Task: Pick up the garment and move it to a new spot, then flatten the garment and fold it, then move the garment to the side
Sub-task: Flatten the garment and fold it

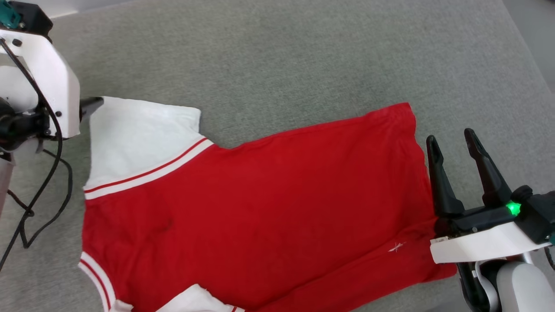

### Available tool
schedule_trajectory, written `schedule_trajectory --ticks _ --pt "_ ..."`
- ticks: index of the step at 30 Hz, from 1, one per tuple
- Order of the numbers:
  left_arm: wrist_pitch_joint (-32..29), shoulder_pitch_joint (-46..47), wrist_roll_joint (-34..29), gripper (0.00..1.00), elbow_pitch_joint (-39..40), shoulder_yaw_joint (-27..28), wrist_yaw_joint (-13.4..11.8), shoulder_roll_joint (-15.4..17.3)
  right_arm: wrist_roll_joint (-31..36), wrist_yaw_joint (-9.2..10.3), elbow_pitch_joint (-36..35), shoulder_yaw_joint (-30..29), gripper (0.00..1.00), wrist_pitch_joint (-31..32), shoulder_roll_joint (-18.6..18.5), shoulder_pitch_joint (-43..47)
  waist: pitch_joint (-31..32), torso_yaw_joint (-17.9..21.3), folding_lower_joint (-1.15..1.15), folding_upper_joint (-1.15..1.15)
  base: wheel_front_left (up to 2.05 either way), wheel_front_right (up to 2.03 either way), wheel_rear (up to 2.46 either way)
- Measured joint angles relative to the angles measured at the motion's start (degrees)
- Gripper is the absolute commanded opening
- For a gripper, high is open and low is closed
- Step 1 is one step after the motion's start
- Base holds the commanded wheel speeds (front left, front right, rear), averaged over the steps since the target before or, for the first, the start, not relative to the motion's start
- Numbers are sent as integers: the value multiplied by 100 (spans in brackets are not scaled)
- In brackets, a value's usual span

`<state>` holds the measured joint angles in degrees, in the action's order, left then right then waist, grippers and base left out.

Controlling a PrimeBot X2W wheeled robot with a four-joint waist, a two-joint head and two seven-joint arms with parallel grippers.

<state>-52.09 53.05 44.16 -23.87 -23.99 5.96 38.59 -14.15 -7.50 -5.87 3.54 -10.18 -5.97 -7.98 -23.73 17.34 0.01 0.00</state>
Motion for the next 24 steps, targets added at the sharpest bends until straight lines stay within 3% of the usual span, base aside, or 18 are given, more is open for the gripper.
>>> schedule_trajectory --ticks 6,11,12,13,14,24 --pt "-672 64 48 100 -79 -75 -202 212 -81 0 405 138 100 -209 44 -160 -346 321 0 0 0 0 0" --pt "-866 59 99 100 -29 -120 -199 294 -94 0 609 236 100 -297 69 -258 -463 400 -1 0 0 0 0" --pt "-933 59 118 83 -1 -137 -196 301 -94 0 638 233 100 -304 69 -266 -470 401 0 0 0 0 0" --pt "-951 53 148 22 44 -152 -176 315 -94 0 670 224 100 -320 69 -268 -475 396 -1 0 0 0 0" --pt "-944 31 155 0 66 -145 -167 319 -94 0 700 210 100 -339 68 -277 -479 389 -1 0 0 0 0" --pt "81 -175 104 0 53 -132 -51 26 -30 0 794 75 100 -233 -102 -380 -210 192 0 0 0 0 0"
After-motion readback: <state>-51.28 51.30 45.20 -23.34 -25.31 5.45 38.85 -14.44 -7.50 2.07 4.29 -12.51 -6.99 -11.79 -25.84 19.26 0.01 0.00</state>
